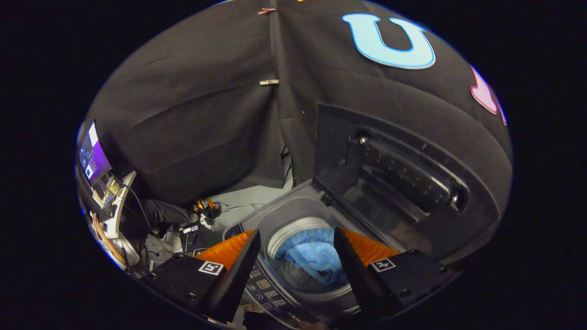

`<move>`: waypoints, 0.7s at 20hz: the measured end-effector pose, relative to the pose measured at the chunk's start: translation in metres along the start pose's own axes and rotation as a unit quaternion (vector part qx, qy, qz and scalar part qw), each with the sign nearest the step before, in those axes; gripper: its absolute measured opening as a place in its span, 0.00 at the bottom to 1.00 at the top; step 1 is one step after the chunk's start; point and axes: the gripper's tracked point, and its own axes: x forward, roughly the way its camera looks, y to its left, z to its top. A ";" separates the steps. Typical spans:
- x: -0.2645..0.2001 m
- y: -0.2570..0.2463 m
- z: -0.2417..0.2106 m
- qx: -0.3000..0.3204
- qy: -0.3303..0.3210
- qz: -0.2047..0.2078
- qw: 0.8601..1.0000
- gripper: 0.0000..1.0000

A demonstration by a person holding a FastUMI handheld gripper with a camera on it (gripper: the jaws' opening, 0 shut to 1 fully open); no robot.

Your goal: Put the clothes into the washing machine and then close the washing machine lid.

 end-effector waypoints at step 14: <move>-0.068 -0.086 0.119 0.035 -0.262 -0.147 0.953 0.99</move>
